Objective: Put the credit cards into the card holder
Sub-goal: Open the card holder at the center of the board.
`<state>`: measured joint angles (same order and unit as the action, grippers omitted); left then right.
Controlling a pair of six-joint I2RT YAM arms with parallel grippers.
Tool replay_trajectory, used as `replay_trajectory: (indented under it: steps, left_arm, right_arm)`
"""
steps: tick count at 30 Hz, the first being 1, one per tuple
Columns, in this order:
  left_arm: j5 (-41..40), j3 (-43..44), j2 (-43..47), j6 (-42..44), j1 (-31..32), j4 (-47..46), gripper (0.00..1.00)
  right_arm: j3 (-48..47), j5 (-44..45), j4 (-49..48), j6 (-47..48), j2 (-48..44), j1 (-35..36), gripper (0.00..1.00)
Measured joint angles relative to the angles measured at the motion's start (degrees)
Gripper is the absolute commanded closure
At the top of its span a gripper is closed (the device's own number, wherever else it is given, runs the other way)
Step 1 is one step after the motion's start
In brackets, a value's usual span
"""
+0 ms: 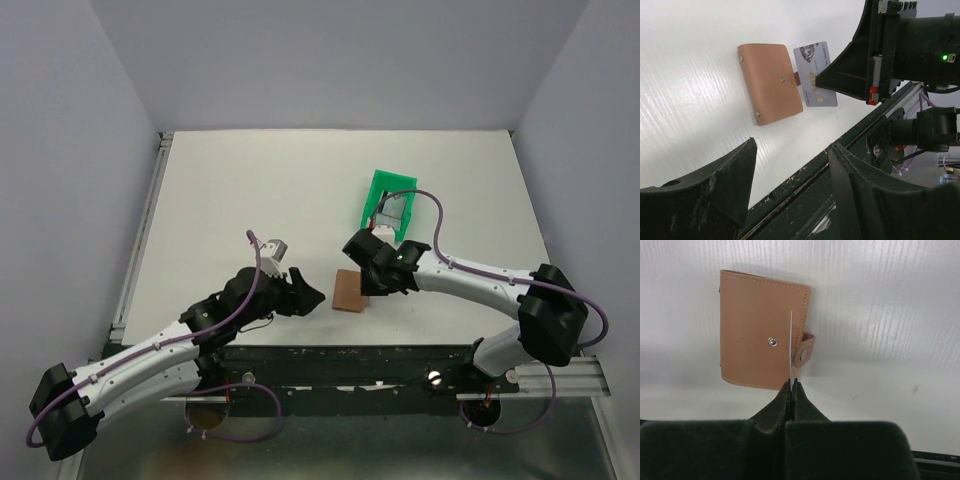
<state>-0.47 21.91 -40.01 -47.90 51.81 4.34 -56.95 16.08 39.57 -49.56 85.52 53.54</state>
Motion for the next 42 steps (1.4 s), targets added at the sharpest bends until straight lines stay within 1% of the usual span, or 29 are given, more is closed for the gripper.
replay_trajectory:
  steps: [15, 23, 28, 32, 36, 38, 42]
  left_arm:
    - [0.09, 0.00, -4.81, 0.09, 0.00, -1.55, 0.32]
    - [0.63, 0.02, -5.88, 0.09, 0.00, -1.70, 0.33]
    - [0.66, 0.02, -7.10, 0.13, 0.00, -2.01, 0.41]
    - [0.13, 0.02, -10.29, 0.92, -0.02, -3.65, 0.49]
    - [-0.04, 0.39, -16.13, 2.36, -0.37, -6.03, 0.56]
    - [-0.02, 1.68, -20.76, 3.23, -0.85, -6.93, 0.58]
    - [0.02, 4.46, -26.97, 4.90, -1.92, -8.35, 0.62]
  right_arm:
    - [4.72, 0.74, 0.15, -1.42, -2.40, -1.20, 1.00]
    - [9.51, -1.44, -5.01, -1.27, -5.84, -2.43, 1.00]
    - [12.79, -3.08, -8.52, -0.90, -8.39, -3.10, 1.00]
    - [15.37, -4.24, -11.06, -0.79, -10.21, -3.78, 1.00]
    - [17.55, -5.64, -13.51, -0.50, -12.15, -4.76, 0.99]
    - [18.82, -6.56, -14.80, -0.35, -13.00, -5.42, 1.00]
    - [20.96, -8.63, -17.35, -0.15, -14.34, -7.02, 1.00]
